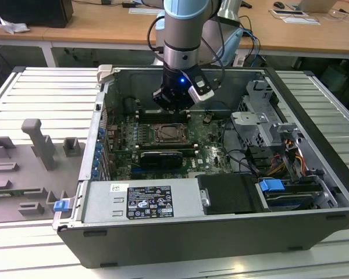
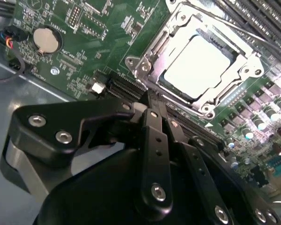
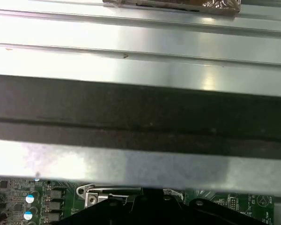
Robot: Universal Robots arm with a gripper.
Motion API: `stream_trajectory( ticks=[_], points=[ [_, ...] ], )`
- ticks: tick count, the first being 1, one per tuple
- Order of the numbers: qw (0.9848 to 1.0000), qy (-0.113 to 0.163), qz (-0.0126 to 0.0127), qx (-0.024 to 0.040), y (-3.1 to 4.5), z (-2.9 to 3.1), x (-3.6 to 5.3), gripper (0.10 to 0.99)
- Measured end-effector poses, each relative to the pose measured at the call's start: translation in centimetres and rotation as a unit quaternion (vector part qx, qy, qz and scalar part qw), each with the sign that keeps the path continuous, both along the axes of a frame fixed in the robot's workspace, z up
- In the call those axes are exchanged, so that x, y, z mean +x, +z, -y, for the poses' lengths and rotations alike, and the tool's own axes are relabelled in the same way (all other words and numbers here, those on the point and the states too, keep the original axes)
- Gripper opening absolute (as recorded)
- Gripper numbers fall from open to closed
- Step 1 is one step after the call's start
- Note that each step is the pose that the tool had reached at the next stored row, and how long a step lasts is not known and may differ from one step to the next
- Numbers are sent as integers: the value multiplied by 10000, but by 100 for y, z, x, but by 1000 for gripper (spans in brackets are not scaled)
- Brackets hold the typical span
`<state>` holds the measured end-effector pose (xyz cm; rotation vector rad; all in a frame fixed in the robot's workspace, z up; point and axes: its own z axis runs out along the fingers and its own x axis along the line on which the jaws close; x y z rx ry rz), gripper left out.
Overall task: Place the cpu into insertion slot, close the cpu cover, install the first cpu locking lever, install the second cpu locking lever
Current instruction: 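Install the first cpu locking lever, then install the second cpu locking lever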
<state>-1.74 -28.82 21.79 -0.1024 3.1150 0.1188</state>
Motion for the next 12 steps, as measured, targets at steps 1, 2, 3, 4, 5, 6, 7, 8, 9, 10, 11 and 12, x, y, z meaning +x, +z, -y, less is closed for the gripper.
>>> stream_trajectory(
  ticks=[1,2,3,4,5,6,7,8,9,10,11,12],
  points=[
    [10000,0,0,0,0,2,0,106],
    [10000,0,0,0,0,4,0,106],
    [10000,0,0,0,0,6,0,106],
    [10000,0,0,-1,0,7,0,106],
    [10000,0,0,-1,0,8,0,106],
    [10000,0,0,-1,0,9,0,106],
    [10000,0,0,0,0,9,0,106],
    [10000,0,0,0,0,10,0,106],
    [10000,0,0,0,0,14,0,106],
    [10000,0,0,0,0,17,0,106],
    [10000,0,0,0,0,18,0,106],
    [10000,0,0,0,0,19,0,106]
  ],
)
